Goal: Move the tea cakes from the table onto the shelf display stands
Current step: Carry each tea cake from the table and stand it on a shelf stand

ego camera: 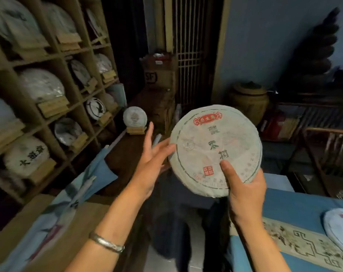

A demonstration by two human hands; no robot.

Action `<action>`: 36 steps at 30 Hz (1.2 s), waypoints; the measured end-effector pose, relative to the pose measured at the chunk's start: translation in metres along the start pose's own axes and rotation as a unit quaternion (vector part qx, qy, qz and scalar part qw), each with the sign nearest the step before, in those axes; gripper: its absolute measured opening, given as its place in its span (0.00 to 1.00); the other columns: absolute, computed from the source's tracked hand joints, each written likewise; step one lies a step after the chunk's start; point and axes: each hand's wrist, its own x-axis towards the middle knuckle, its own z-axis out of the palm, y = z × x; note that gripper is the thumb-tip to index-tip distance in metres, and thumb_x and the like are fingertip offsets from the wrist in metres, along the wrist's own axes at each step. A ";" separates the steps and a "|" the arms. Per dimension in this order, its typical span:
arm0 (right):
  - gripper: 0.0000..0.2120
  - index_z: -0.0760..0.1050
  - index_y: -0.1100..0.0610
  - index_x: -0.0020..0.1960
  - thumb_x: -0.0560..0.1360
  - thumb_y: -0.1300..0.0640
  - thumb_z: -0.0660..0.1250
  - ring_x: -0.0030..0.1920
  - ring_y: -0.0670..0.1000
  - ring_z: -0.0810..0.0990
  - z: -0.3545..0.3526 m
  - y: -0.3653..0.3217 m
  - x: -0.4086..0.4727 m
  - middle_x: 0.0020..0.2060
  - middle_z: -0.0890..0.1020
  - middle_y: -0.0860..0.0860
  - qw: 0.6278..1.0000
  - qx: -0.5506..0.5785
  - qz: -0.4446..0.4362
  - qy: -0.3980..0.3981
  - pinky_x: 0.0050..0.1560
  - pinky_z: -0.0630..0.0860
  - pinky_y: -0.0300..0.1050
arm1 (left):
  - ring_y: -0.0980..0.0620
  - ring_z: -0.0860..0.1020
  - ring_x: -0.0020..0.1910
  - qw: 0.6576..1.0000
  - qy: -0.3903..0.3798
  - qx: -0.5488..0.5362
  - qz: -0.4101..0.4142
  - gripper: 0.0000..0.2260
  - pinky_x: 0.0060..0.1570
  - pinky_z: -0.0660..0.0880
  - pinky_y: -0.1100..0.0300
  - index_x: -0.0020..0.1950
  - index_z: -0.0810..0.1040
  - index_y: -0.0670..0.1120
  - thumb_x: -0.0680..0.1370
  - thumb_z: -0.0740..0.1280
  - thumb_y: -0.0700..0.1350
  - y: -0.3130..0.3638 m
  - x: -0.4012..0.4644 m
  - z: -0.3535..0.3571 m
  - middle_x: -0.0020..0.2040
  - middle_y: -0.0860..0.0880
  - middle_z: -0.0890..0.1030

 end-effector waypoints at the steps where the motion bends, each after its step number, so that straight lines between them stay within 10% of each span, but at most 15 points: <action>1: 0.28 0.77 0.51 0.62 0.64 0.48 0.78 0.56 0.40 0.82 0.021 -0.004 -0.001 0.52 0.84 0.40 1.000 0.006 -0.011 -0.013 0.51 0.79 0.31 | 0.58 0.79 0.61 0.999 0.029 0.010 0.017 0.38 0.50 0.78 0.58 0.71 0.57 0.75 0.69 0.74 0.56 0.009 -0.011 -0.020 0.61 0.57 0.82; 4: 0.31 0.75 0.57 0.66 0.66 0.50 0.76 0.58 0.41 0.82 0.087 -0.016 -0.020 0.57 0.83 0.43 0.996 0.038 -0.028 -0.077 0.54 0.80 0.35 | 0.61 0.80 0.59 0.994 0.092 0.020 0.048 0.34 0.43 0.81 0.64 0.67 0.63 0.75 0.70 0.76 0.52 0.030 -0.052 -0.071 0.61 0.58 0.81; 13: 0.19 0.76 0.46 0.60 0.70 0.54 0.73 0.55 0.37 0.82 0.250 -0.048 -0.159 0.52 0.84 0.33 0.940 0.152 -0.002 -0.307 0.48 0.78 0.28 | 0.47 0.78 0.65 0.934 0.302 -0.075 0.176 0.40 0.61 0.77 0.45 0.75 0.63 0.54 0.67 0.77 0.40 0.091 -0.169 -0.174 0.68 0.46 0.77; 19: 0.24 0.74 0.54 0.69 0.75 0.51 0.72 0.64 0.53 0.80 0.312 -0.069 -0.227 0.62 0.82 0.51 0.891 0.196 0.050 -0.408 0.64 0.76 0.60 | 0.49 0.77 0.65 0.880 0.401 -0.033 0.251 0.38 0.59 0.78 0.45 0.70 0.68 0.58 0.65 0.77 0.38 0.124 -0.227 -0.239 0.67 0.49 0.78; 22: 0.28 0.69 0.52 0.71 0.74 0.43 0.70 0.62 0.56 0.81 0.330 -0.069 -0.246 0.64 0.80 0.53 0.851 0.162 0.121 -0.484 0.56 0.79 0.65 | 0.51 0.79 0.62 0.860 0.434 -0.040 0.266 0.37 0.55 0.81 0.47 0.67 0.71 0.62 0.65 0.79 0.37 0.130 -0.253 -0.269 0.64 0.50 0.80; 26: 0.32 0.63 0.45 0.69 0.68 0.39 0.66 0.52 0.54 0.84 0.343 -0.066 -0.255 0.59 0.78 0.47 0.838 0.132 0.166 -0.503 0.35 0.83 0.46 | 0.54 0.80 0.61 0.835 0.475 -0.016 0.278 0.41 0.49 0.82 0.53 0.71 0.68 0.61 0.64 0.81 0.41 0.128 -0.287 -0.301 0.63 0.54 0.81; 32: 0.48 0.50 0.40 0.77 0.65 0.39 0.71 0.72 0.49 0.67 0.367 -0.072 -0.295 0.72 0.65 0.43 0.822 0.087 0.075 -0.558 0.67 0.74 0.53 | 0.54 0.78 0.63 0.820 0.503 0.005 0.274 0.38 0.51 0.81 0.47 0.66 0.69 0.69 0.63 0.80 0.45 0.112 -0.319 -0.322 0.63 0.58 0.80; 36: 0.44 0.58 0.41 0.76 0.65 0.41 0.73 0.69 0.49 0.72 0.387 -0.059 -0.308 0.70 0.72 0.44 0.806 0.109 0.114 -0.570 0.64 0.77 0.53 | 0.55 0.80 0.60 0.825 0.501 -0.006 0.263 0.36 0.47 0.82 0.55 0.61 0.73 0.70 0.62 0.80 0.41 0.106 -0.329 -0.328 0.60 0.57 0.82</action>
